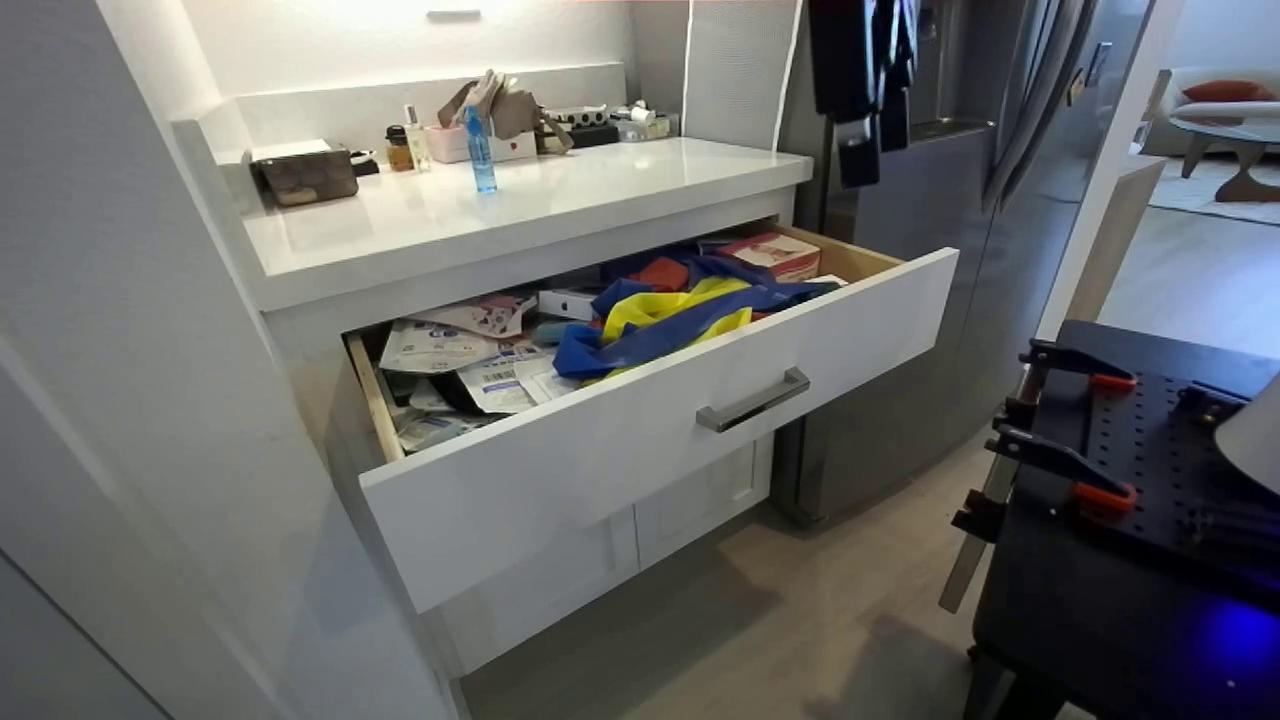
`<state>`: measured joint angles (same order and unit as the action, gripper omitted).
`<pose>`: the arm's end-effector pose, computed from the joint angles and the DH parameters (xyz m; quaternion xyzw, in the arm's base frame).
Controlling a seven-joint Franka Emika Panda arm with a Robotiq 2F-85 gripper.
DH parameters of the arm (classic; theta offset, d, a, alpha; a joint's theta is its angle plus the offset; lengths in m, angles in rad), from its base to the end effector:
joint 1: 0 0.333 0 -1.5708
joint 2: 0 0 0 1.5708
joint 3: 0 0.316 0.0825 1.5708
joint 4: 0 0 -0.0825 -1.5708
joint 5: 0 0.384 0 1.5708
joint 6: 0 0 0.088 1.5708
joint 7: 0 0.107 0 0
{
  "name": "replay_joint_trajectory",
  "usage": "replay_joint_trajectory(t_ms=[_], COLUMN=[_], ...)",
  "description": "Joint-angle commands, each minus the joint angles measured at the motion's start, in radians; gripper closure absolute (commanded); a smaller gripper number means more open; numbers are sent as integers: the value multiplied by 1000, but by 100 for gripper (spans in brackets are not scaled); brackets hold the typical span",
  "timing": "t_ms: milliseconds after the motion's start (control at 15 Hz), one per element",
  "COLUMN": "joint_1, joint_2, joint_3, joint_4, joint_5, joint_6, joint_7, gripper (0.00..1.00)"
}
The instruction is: Close the drawer
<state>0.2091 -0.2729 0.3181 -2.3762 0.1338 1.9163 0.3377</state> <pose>0.3704 0.2284 0.4080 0.9934 0.0558 -0.0971 0.0240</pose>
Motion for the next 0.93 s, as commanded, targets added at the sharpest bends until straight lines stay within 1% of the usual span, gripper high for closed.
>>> replay_joint_trajectory(t_ms=[0, 267, 533, 733, 867], joint_1=[10, 30, 49, 60, 68], joint_2=[126, 253, 362, 435, 477], joint_3=[15, 7, -6, -22, -36], joint_4=[36, 58, 86, 117, 138], joint_5=[21, 56, 108, 107, 90], joint_6=[43, 59, 64, 52, 50], joint_7=[114, 191, 202, 239, 293], gripper=[0, 0, 0, 0, 0])
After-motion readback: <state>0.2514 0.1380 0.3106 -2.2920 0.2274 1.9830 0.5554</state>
